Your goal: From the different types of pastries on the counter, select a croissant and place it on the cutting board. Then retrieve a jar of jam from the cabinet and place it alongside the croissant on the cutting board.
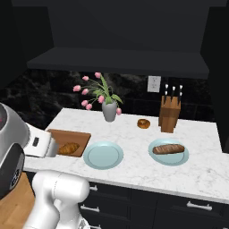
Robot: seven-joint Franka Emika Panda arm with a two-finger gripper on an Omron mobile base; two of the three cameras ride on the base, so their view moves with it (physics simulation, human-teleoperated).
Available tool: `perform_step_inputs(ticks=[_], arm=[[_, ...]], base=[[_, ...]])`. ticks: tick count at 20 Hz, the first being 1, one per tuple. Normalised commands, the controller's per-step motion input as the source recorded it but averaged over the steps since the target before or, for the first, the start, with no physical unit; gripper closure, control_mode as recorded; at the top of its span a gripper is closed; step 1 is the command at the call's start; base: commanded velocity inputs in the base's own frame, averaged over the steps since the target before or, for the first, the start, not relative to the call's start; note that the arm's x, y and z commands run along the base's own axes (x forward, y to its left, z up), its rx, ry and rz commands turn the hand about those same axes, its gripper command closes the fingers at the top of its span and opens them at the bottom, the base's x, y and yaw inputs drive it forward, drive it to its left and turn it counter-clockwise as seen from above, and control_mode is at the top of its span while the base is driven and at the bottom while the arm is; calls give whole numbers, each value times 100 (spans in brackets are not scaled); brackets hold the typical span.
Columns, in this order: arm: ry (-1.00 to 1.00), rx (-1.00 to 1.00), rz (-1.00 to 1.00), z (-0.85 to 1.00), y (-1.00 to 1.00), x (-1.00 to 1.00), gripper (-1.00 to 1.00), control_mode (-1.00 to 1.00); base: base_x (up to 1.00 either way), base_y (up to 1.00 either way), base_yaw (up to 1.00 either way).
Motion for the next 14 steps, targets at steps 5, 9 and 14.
perform_step_inputs(ticks=[5, 9, 14], arm=[[-1, 0, 0, -39, 12, 38, 100, -100], [-2, 0, 0, -31, 22, 35, 100, -100], [0, 0, 0, -49, 19, 48, 100, -100]], base=[[0, 0, 0], [0, 0, 0], [0, 0, 0]])
